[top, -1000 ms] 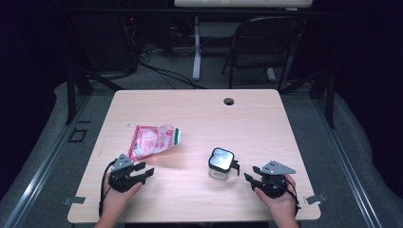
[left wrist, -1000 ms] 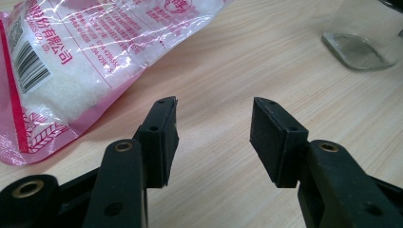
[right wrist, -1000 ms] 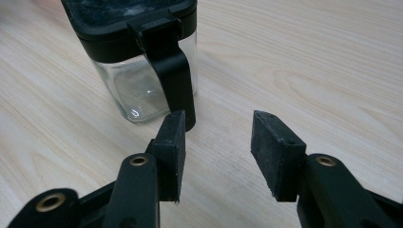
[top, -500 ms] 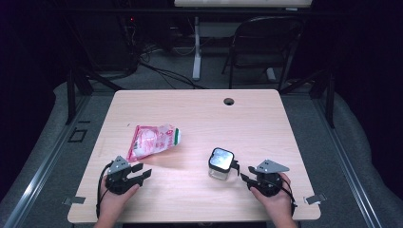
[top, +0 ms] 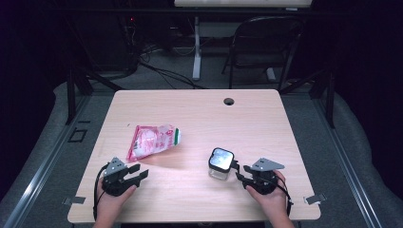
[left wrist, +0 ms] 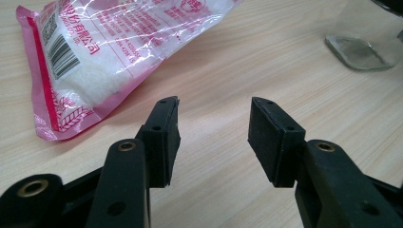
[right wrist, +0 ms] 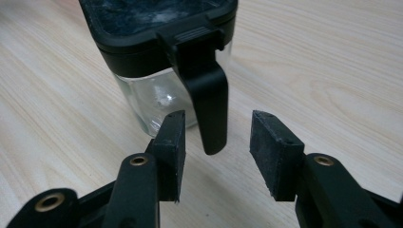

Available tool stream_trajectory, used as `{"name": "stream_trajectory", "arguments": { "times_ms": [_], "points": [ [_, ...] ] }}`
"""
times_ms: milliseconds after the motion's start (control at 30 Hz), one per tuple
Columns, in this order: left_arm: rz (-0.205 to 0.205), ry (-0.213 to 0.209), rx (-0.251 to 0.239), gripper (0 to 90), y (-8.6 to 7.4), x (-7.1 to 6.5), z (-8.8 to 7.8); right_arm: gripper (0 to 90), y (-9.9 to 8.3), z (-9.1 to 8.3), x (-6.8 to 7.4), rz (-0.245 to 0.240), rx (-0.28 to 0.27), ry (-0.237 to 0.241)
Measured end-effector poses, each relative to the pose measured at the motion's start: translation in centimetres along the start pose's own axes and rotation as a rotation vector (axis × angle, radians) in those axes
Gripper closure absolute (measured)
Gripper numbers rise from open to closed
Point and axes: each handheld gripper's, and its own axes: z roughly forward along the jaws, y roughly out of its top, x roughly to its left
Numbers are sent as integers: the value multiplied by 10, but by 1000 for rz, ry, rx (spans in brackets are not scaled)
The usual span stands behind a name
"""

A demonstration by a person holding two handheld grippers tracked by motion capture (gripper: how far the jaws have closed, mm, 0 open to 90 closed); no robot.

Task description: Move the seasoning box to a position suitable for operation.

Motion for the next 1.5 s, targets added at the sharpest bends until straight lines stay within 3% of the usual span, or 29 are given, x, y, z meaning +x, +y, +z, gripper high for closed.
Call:
{"name": "stream_trajectory", "arguments": {
  "times_ms": [267, 533, 933, 1200, 1500],
  "points": [
    [12, -9, -1, 563, -2, -2, -3, 610, 5, 17, 9, -28, 44, -27],
    [10, 0, -3, 566, -5, -1, -7, 672, 8, 26, 9, -10, 73, -50],
    [11, 3, 1, 565, -5, -1, -7, 724, 9, 29, 8, 7, 81, -48],
    [11, 5, -2, 566, -5, -1, -7, 742, 10, 29, 10, -9, 91, -67],
    [10, 5, -2, 566, -5, -1, -7, 743, 11, 29, 12, -25, 94, -53]
  ]
}}
